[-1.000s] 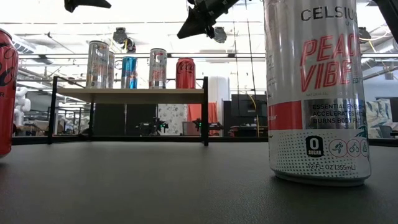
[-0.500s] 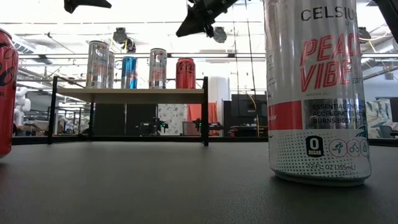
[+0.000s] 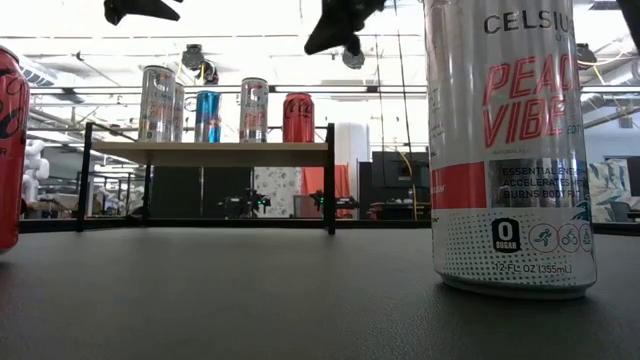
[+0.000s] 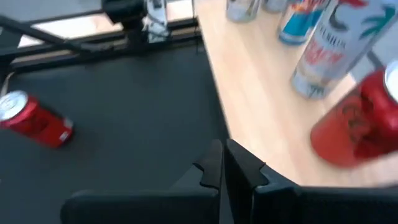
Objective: Place canned beverage on shelf
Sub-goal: Put the blue soda can on the shelf aligned with the blue soda can
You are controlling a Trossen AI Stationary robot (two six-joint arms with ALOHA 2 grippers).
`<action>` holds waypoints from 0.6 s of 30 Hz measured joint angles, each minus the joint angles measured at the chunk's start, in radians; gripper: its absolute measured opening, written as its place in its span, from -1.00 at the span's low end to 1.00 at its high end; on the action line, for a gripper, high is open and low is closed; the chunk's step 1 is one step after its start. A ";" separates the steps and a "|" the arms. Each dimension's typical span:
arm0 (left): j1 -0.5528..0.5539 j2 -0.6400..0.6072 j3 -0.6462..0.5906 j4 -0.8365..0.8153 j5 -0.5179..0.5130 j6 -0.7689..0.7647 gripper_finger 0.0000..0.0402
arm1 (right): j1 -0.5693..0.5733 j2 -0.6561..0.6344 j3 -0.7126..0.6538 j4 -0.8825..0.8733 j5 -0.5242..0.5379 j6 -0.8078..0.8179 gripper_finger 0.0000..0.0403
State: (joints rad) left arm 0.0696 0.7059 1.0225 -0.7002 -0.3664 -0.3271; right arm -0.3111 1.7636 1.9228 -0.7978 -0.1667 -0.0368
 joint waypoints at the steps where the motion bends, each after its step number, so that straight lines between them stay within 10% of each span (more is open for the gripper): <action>1: 0.000 0.000 0.000 0.000 0.000 0.000 0.00 | 0.001 -0.012 0.000 -0.031 -0.010 0.012 -1.00; 18: 0.000 0.005 0.000 0.002 0.025 -0.006 0.00 | 0.005 -0.103 0.000 -0.428 -0.046 0.222 -1.00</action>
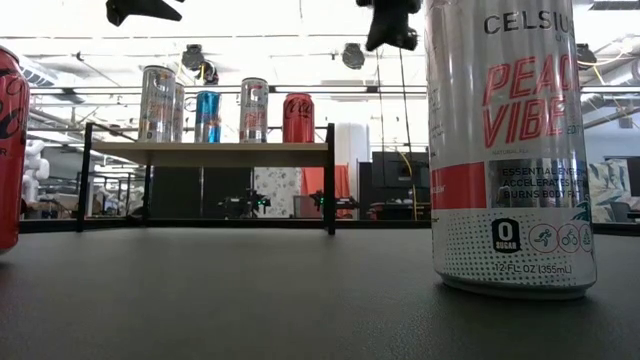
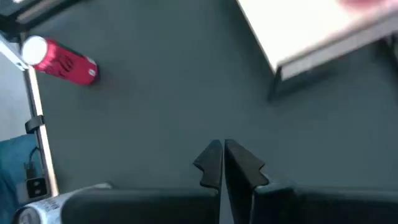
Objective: Place canned beverage on shelf
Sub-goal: Put the blue soda can on the shelf aligned with the blue soda can
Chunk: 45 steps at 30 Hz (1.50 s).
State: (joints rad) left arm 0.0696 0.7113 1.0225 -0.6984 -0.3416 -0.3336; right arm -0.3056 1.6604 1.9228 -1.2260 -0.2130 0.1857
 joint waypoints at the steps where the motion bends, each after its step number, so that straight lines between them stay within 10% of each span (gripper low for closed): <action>1: 0.000 0.000 0.000 0.000 0.000 0.000 0.00 | 0.000 0.000 0.000 -0.031 0.002 0.032 -1.00; 10: 0.000 0.000 0.000 0.000 0.000 0.000 0.00 | 0.001 0.000 0.000 -0.344 0.108 0.089 -1.00; 32: 0.000 0.000 -0.001 -0.065 0.006 0.006 0.00 | 0.007 0.010 -0.001 -0.346 0.180 0.151 -0.98; 45: 0.000 0.000 -0.001 -0.117 0.022 0.001 0.00 | 0.021 0.025 -0.001 -0.345 0.131 0.177 -0.27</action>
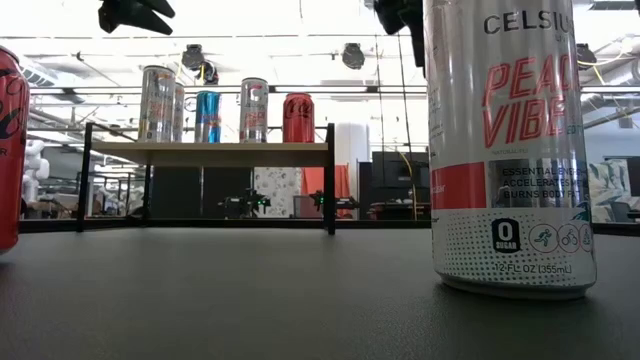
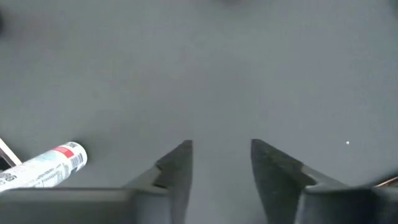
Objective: Place canned beverage on shelf
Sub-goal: Put the blue soda can on the shelf aligned with the blue soda can
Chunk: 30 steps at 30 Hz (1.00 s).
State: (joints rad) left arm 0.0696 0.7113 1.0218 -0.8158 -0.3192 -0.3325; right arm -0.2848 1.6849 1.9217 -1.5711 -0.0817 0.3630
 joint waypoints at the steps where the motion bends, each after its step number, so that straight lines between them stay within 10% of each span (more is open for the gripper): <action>1: 0.000 0.000 0.000 -0.002 0.006 0.001 0.00 | 0.000 0.000 0.000 0.000 0.000 0.008 -0.20; 10: 0.000 0.000 0.000 -0.005 0.012 0.006 0.00 | -0.001 0.000 0.000 0.000 0.002 0.017 0.17; 30: 0.000 0.000 0.000 -0.005 0.011 -0.002 0.00 | -0.001 -0.001 0.000 0.054 0.003 0.014 0.17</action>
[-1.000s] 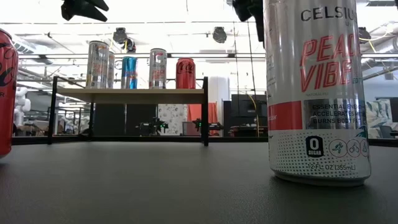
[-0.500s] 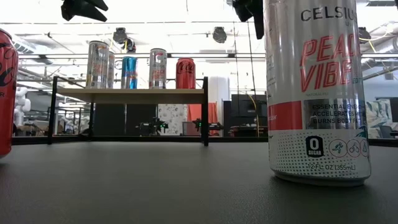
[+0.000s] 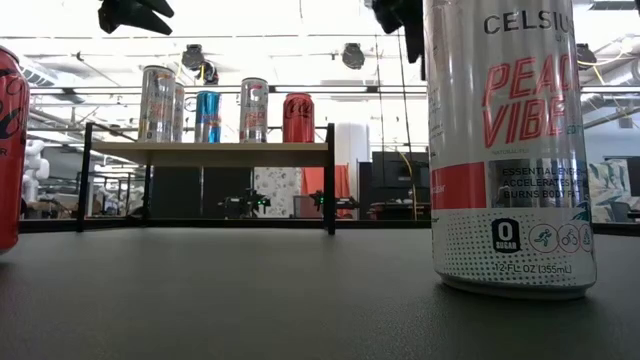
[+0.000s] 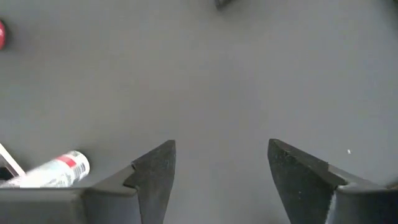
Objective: Place canned beverage on shelf
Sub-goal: Put the blue soda can on the shelf aligned with the blue soda can
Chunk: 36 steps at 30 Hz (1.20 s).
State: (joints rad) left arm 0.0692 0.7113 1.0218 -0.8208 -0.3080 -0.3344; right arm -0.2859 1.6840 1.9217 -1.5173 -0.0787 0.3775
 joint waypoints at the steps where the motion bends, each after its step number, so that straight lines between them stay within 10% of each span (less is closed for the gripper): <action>1: 0.000 0.000 0.000 0.000 0.000 0.000 0.00 | 0.000 0.000 0.000 0.021 0.000 0.000 0.17; 17: 0.000 0.000 0.000 0.002 0.000 0.000 0.00 | -0.003 0.000 0.000 0.286 0.186 -0.240 0.17; 36: 0.000 0.000 0.000 0.002 -0.001 0.000 0.00 | 0.000 -0.001 0.000 -0.032 0.103 0.055 0.48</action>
State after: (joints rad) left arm 0.0692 0.7113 1.0218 -0.8188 -0.3088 -0.3340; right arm -0.2859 1.6829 1.9217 -1.5494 0.0242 0.4327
